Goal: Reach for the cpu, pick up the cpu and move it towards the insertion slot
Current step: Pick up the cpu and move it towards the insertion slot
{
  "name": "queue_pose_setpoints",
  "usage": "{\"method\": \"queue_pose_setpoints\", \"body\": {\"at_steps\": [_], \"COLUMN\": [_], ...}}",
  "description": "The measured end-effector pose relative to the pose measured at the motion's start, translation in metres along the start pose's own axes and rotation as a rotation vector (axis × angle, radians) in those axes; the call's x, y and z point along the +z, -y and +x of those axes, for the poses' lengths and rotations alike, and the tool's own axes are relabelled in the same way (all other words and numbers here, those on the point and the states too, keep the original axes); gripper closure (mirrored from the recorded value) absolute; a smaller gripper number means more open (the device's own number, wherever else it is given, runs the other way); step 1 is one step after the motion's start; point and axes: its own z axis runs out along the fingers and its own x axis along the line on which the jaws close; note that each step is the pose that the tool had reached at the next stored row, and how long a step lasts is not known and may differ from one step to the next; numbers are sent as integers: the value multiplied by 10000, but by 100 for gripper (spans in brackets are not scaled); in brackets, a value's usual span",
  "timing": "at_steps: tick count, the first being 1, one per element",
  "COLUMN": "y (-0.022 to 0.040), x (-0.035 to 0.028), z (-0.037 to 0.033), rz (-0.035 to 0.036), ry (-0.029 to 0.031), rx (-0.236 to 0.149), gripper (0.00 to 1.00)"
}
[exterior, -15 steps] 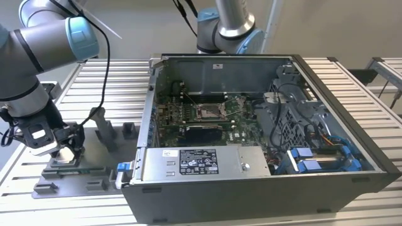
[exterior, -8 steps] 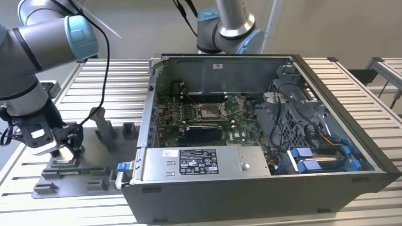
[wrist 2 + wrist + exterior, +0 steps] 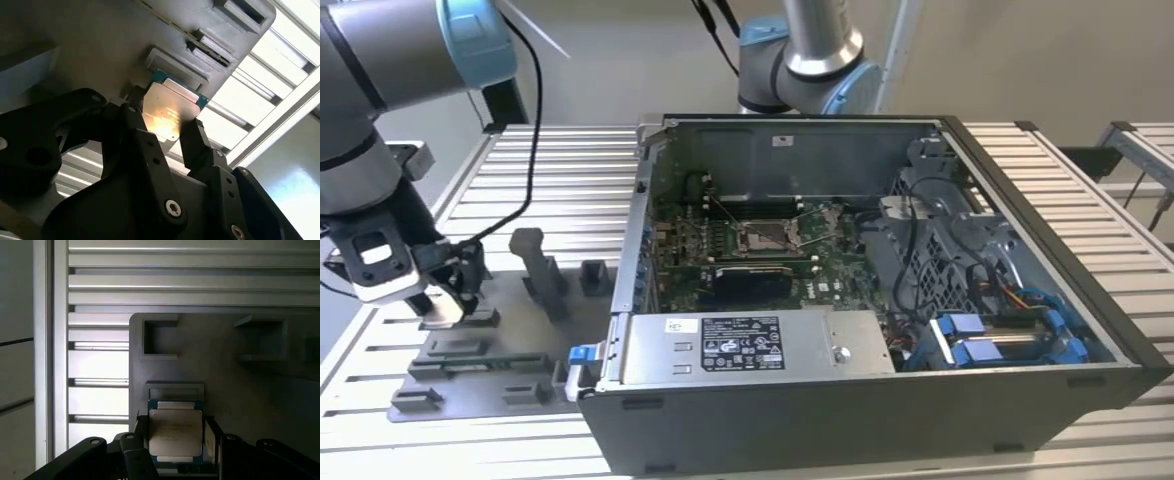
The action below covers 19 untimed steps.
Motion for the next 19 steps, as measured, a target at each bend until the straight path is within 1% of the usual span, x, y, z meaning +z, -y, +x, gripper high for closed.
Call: {"method": "queue_pose_setpoints", "body": {"at_steps": [5,6,7,8,14,19], "y": [-9,-10,-11,-11,-12,-14], "x": [-226,-267,-296,-306,-309,-354], "z": [1,1,1,0,1,1], "rz": [0,0,0,1,-3,-2], "ry": [-1,-1,-1,-2,0,-3], "rx": [0,0,-1,-1,0,1], "gripper": [100,100,100,100,100,100]}}
